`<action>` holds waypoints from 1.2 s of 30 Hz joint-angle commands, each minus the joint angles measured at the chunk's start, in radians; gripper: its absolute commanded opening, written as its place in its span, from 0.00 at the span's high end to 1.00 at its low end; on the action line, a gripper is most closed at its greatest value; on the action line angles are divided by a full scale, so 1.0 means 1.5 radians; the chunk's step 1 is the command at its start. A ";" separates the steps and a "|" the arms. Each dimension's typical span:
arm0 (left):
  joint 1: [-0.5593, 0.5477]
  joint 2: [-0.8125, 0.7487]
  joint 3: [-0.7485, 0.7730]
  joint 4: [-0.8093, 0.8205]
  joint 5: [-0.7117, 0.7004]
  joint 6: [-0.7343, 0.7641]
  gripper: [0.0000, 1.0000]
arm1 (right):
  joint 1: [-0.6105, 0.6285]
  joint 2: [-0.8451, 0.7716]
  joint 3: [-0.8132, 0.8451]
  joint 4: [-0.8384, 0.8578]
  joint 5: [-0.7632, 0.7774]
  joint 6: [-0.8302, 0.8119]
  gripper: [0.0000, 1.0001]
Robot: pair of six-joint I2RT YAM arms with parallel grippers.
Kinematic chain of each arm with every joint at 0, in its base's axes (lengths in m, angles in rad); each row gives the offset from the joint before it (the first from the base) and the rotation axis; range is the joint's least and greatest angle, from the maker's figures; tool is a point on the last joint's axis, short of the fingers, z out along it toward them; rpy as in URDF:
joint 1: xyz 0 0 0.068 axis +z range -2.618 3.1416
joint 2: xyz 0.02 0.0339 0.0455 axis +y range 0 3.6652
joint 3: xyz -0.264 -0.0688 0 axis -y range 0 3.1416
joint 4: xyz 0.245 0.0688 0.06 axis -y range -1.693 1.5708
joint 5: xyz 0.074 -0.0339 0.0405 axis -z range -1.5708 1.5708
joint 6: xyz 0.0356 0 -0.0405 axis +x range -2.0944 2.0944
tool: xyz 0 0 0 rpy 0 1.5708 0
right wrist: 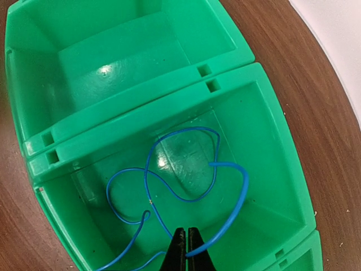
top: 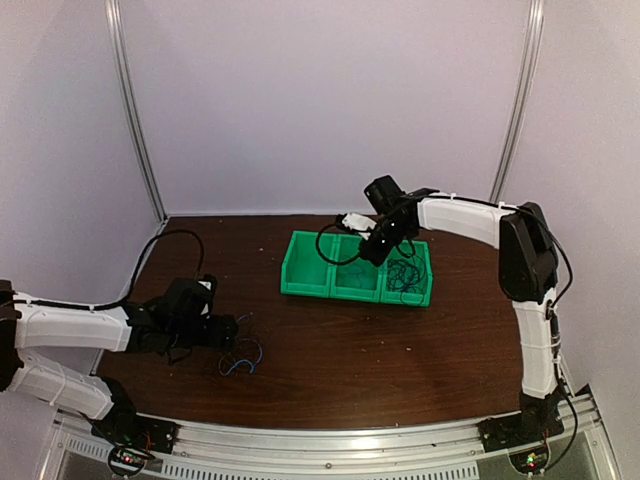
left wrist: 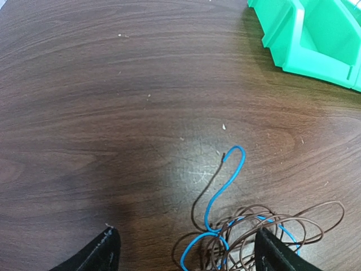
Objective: Untangle the cables
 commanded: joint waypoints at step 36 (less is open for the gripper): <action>0.005 -0.006 -0.078 0.139 0.167 -0.078 0.14 | 0.026 -0.318 -0.180 -0.023 -0.110 -0.027 0.51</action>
